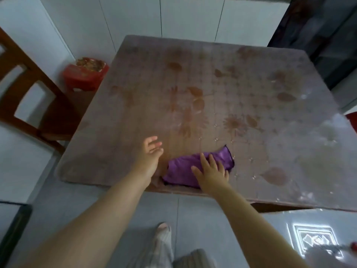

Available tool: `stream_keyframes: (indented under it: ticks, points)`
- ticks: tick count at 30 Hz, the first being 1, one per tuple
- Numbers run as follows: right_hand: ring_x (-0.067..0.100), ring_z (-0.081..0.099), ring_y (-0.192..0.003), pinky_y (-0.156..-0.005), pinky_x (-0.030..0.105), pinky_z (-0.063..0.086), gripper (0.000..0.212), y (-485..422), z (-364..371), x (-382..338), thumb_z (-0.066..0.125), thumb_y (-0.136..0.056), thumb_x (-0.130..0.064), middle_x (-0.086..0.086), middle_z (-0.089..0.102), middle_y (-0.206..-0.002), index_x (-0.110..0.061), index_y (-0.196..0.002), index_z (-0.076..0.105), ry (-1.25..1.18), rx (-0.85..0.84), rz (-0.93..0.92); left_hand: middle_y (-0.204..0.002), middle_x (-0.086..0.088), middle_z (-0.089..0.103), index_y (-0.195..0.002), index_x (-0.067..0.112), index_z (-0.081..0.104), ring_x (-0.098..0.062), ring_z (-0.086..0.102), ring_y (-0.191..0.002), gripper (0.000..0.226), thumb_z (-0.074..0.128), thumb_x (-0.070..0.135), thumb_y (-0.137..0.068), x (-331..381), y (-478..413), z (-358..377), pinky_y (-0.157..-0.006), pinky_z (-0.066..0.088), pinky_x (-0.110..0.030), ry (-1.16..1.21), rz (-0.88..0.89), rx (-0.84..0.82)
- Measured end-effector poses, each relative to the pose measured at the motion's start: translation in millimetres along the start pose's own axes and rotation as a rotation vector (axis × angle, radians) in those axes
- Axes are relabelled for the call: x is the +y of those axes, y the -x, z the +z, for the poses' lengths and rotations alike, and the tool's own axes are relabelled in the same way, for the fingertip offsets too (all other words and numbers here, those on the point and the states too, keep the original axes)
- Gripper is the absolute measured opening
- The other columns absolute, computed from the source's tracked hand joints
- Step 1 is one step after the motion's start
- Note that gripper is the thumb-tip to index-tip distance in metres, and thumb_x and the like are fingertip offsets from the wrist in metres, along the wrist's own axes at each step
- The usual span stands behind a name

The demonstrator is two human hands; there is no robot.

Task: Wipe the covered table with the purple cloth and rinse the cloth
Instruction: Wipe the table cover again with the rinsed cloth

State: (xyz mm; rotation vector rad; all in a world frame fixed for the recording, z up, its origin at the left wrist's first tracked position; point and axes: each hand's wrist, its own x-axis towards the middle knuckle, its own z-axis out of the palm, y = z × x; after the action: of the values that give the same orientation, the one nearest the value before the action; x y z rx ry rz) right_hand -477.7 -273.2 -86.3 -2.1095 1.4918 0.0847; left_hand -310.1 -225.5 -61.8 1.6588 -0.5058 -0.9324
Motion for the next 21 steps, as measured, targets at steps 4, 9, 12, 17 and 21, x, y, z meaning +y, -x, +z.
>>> stream_keyframes:
  ticks: [4,9,12,17,21]
  points:
    - [0.031,-0.011,-0.143,-0.111,0.052,-0.011,0.085,-41.6,31.6,2.2,-0.003,-0.072,-0.072,0.002,-0.011,-0.157,-0.031,-0.147,-0.006,0.197,0.015,-0.215,-0.114,-0.012,0.052,-0.119,0.010,0.042,-0.016,0.049,-0.100,0.041,0.048,-0.011,-0.084,-25.4,-14.5,-0.5,-0.091,0.041,-0.020,-0.226,-0.016,0.021]
    - [0.023,0.009,-0.144,-0.117,0.044,0.002,0.075,-134.6,-13.6,18.6,0.041,-0.086,-0.032,0.011,0.014,-0.156,-0.006,-0.147,0.007,0.028,0.189,-0.137,-0.110,0.006,0.053,-0.112,0.023,0.042,-0.019,0.050,-0.109,0.039,0.055,0.001,-0.082,-37.1,-4.1,-14.0,-0.099,0.040,-0.039,-0.377,-0.013,0.145]
    - [0.023,0.004,-0.144,-0.116,0.041,-0.003,0.077,-168.6,-14.4,-29.2,0.049,-0.086,-0.019,0.011,0.010,-0.156,-0.002,-0.147,0.005,-0.035,0.091,-0.141,-0.110,0.004,0.052,-0.117,0.018,0.044,-0.018,0.051,-0.105,0.040,0.053,0.019,-0.077,-33.0,5.5,-31.4,-0.092,0.042,-0.033,-0.412,0.015,0.247]
    - [0.024,-0.005,-0.144,-0.108,0.047,-0.021,0.071,-124.9,43.4,-145.1,0.033,-0.093,-0.051,-0.003,0.012,-0.157,-0.016,-0.148,0.005,0.183,-0.205,-0.637,-0.108,-0.004,0.054,-0.114,0.034,0.045,-0.018,0.056,-0.099,0.044,0.048,0.036,-0.069,-30.3,11.1,-62.1,-0.081,0.044,-0.013,-0.444,0.105,0.356]
    - [0.023,0.015,-0.143,-0.113,0.045,-0.008,0.057,-65.7,73.6,-121.5,0.029,-0.094,-0.035,0.001,0.020,-0.155,-0.016,-0.147,0.019,0.313,-0.146,-0.837,-0.111,-0.003,0.052,-0.120,0.013,0.044,-0.016,0.054,-0.098,0.043,0.055,0.010,-0.078,-26.5,4.9,-79.2,-0.081,0.045,-0.016,-0.426,0.080,0.350]
